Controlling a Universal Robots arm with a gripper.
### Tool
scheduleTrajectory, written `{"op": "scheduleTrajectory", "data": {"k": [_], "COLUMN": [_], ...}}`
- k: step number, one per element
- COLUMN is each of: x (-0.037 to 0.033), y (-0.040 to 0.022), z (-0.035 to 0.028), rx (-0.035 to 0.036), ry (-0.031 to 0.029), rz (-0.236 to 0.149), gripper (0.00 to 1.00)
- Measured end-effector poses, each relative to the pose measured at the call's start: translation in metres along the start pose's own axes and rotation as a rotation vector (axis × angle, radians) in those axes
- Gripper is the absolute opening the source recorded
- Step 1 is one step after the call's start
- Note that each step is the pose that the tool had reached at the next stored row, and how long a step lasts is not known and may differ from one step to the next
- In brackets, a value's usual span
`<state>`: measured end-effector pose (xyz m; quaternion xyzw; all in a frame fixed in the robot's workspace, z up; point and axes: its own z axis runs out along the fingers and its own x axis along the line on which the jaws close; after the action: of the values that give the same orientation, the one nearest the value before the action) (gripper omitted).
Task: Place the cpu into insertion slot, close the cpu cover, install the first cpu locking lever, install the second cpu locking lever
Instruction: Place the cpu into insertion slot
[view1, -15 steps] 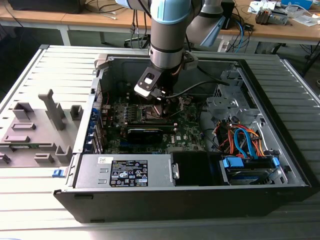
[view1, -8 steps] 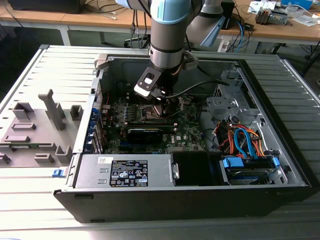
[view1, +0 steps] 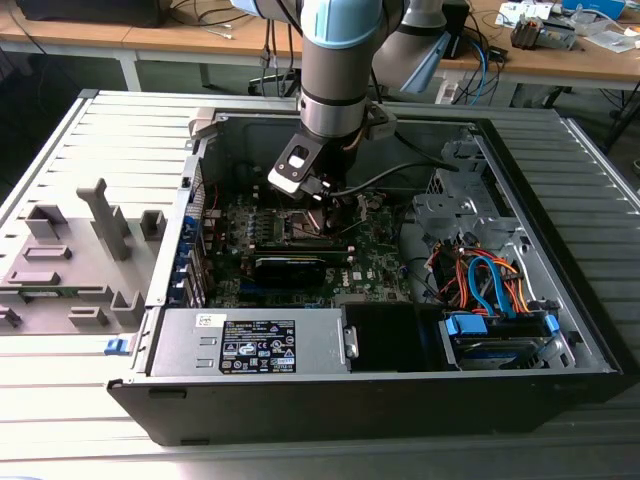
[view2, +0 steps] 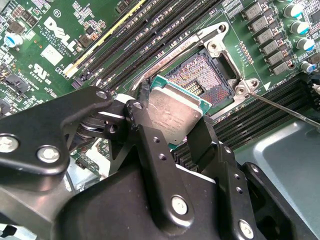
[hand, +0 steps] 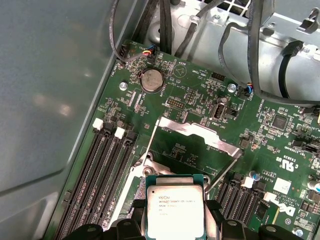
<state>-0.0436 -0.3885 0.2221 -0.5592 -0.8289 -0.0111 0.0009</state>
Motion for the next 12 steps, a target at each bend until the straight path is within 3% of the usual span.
{"op": "scheduleTrajectory", "data": {"k": [12], "x": [0.0000], "y": [0.0000], "z": [0.0000], "rx": [-0.0001], "ry": [-0.0001], "rz": [0.006], "gripper": [0.55]}}
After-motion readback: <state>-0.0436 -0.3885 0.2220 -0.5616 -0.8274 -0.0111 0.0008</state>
